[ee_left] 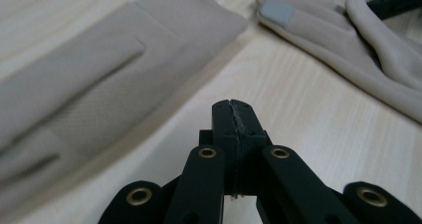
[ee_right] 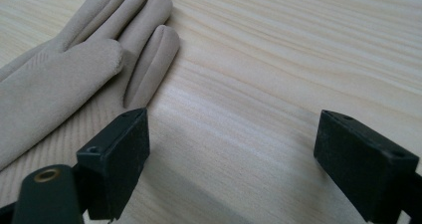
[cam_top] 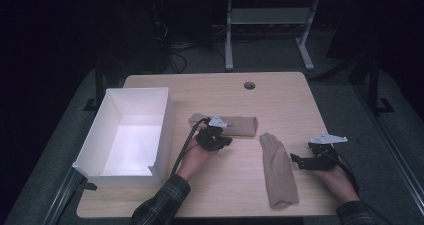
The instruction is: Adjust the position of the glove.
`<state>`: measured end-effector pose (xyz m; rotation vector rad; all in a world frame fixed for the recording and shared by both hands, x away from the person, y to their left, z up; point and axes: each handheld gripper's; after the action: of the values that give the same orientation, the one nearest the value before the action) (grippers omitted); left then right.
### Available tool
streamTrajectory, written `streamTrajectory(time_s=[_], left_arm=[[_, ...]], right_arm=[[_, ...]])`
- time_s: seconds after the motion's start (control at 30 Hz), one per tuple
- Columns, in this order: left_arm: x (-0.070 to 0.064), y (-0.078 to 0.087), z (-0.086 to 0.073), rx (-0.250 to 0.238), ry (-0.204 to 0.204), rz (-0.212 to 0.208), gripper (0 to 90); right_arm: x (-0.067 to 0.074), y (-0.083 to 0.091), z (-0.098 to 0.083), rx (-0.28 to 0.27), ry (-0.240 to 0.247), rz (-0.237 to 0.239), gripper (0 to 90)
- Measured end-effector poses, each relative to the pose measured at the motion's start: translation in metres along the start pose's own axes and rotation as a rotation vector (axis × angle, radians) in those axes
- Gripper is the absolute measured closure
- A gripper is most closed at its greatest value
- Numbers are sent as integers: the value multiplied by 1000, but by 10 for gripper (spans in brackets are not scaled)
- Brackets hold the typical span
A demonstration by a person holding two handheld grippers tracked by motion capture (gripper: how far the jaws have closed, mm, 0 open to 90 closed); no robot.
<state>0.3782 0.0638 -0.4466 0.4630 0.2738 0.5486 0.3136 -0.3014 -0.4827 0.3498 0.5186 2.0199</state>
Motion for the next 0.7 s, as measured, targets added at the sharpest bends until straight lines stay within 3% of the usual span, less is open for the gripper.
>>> streamTrajectory(time_s=[0.37,0.57,0.7], left_arm=[[14,-22,31,-38,-11,-1,896],[18,-41,36,-43,-23,8,896],[21,-56,36,-33,-8,10,896]], right_arm=[[0,0,0,0,0,-1,140],[0,0,0,0,-2,-1,140],[0,0,0,-1,0,0,140]])
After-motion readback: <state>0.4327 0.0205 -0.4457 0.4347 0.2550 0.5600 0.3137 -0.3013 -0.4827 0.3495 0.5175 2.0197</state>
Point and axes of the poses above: each handheld gripper's, and its own axes: y roughly backward along the jaws, z roughly out of its top, x roughly to its left, and after that the axes turned 14 degrees about -x, right-handed
